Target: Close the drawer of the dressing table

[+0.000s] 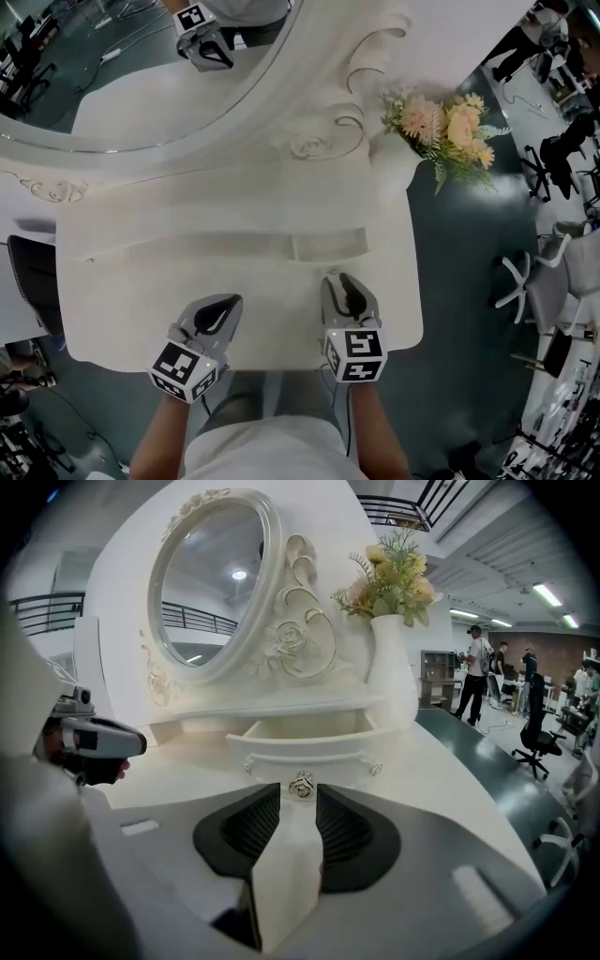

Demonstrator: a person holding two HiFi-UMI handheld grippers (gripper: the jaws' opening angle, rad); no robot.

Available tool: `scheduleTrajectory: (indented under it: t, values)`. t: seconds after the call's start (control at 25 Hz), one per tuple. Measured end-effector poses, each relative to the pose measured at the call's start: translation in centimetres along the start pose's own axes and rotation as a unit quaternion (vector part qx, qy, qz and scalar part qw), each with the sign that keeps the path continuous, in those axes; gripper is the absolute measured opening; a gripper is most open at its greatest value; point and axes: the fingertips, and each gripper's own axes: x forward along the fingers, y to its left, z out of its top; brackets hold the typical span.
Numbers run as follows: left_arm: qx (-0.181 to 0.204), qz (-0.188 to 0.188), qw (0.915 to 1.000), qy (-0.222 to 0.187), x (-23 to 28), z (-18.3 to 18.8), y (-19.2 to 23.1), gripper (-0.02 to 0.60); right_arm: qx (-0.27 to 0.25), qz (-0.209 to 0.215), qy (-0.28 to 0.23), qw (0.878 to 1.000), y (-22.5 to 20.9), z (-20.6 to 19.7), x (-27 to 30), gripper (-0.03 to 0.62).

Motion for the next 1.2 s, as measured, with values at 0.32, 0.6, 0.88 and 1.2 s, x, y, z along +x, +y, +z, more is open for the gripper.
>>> scheduleTrajectory:
  t: [0.32, 0.6, 0.88, 1.2]
  values:
    - [-0.003, -0.014, 0.9998, 0.012, 0.8, -0.5, -0.4, -0.002, -0.013, -0.003, 0.009, 1.000, -0.1, 0.2, 1.6, 0.106]
    - [-0.008, -0.015, 0.9998, 0.013, 1.5, -0.3, 0.2, -0.002, -0.011, -0.012, 0.008, 1.000, -0.9, 0.6, 2.4, 0.104]
    - [-0.010, -0.014, 0.9998, 0.013, 2.2, 0.2, 0.9, -0.002, -0.007, -0.005, 0.008, 1.000, -1.2, 1.5, 3.7, 0.103]
    - [-0.017, -0.008, 0.9998, 0.013, 2.5, 0.5, 1.7, -0.002, -0.001, -0.001, 0.000, 1.000, -1.5, 2.7, 5.4, 0.103]
